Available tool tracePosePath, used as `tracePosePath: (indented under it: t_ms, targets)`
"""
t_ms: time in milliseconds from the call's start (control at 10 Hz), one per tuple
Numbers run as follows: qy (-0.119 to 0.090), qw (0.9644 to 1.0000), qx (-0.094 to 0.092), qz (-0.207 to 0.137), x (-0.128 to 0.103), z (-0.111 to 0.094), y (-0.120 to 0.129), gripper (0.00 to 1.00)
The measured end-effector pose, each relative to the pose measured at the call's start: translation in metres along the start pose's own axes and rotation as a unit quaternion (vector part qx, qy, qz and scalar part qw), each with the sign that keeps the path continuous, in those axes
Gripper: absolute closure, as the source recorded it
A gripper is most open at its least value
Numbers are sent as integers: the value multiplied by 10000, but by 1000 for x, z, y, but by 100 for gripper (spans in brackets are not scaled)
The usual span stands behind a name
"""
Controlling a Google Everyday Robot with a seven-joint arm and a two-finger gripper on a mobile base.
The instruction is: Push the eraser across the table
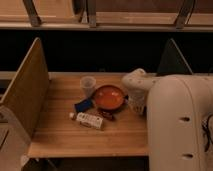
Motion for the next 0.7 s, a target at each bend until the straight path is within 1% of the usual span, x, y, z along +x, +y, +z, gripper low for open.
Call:
tracePosePath:
  t_ms: [100, 200, 300, 400, 500, 600, 700]
  targets:
    - [-73, 9992, 195, 344, -6, -6, -40, 100]
    - [-234, 9961, 344, 774, -12, -22, -82, 100]
    - [-425, 9922, 434, 1091, -17, -40, -113, 100]
    - [-692, 9888, 438, 1250, -24, -66, -127, 100]
    - [-1028, 9874, 331, 1158, -32, -99, -115, 100]
    - [-1254, 9879, 200, 884, -33, -125, -84, 100]
    - [-1369, 9887, 92, 610, -30, -140, -52, 100]
